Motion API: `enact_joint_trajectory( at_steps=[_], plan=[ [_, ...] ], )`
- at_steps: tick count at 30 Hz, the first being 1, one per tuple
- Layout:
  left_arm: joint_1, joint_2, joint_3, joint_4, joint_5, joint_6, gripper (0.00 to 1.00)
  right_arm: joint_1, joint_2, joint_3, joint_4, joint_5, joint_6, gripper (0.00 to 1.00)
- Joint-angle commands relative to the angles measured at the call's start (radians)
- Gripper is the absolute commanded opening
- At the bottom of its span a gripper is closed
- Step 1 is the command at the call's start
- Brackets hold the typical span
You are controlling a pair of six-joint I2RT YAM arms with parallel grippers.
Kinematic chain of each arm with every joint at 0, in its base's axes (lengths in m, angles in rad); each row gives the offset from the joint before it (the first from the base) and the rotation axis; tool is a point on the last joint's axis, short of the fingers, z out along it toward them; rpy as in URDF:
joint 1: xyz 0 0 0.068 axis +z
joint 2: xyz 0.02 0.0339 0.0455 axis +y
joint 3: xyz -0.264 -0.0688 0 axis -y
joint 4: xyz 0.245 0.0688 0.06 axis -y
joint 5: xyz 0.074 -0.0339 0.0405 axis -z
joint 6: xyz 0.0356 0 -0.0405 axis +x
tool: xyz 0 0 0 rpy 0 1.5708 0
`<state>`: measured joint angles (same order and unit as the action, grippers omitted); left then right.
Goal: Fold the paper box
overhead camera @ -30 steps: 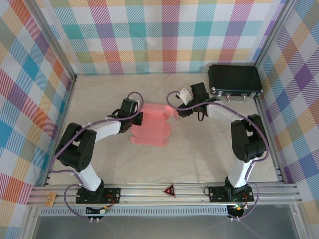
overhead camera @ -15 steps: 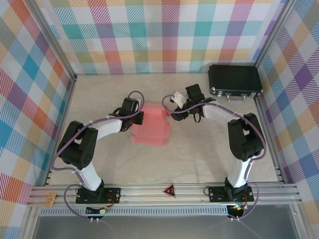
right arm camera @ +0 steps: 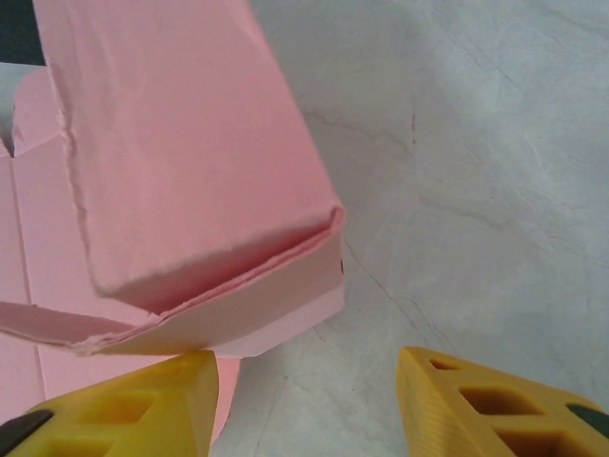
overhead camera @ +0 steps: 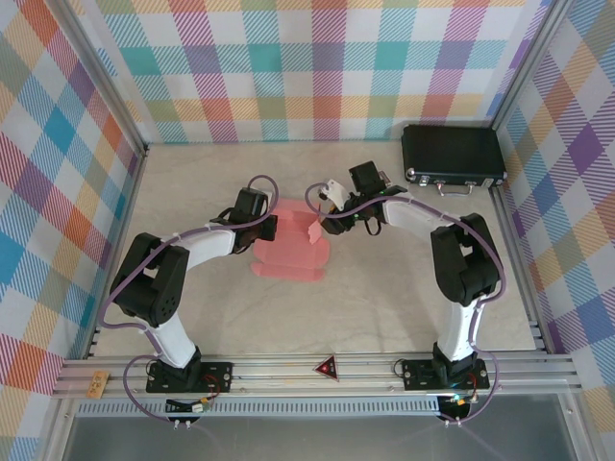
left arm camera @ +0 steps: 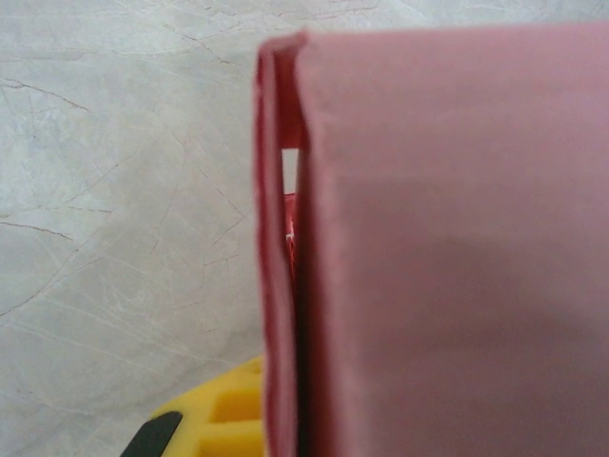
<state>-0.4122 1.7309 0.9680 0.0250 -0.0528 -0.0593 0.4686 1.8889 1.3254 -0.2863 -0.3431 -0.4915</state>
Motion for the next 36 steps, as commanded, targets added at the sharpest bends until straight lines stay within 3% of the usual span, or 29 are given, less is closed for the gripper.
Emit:
enact_joint_trajectory(
  at_steps=[1, 17, 27, 36],
  plan=[
    [-0.011, 0.012, 0.034, -0.013, 0.02, -0.005, 0.0, 0.013, 0.015, 0.035, -0.028, -0.062, -0.019, 0.52],
    [-0.011, 0.018, 0.046, -0.026, 0.014, -0.005, 0.0, 0.037, 0.054, 0.092, -0.123, -0.101, -0.054, 0.54],
    [-0.01, 0.021, 0.054, -0.043, -0.01, -0.003, 0.0, 0.041, 0.065, 0.107, -0.172, -0.119, -0.056, 0.35],
    [-0.01, 0.019, 0.049, -0.049, -0.02, -0.001, 0.0, 0.041, 0.073, 0.113, -0.179, -0.146, -0.087, 0.35]
  ],
)
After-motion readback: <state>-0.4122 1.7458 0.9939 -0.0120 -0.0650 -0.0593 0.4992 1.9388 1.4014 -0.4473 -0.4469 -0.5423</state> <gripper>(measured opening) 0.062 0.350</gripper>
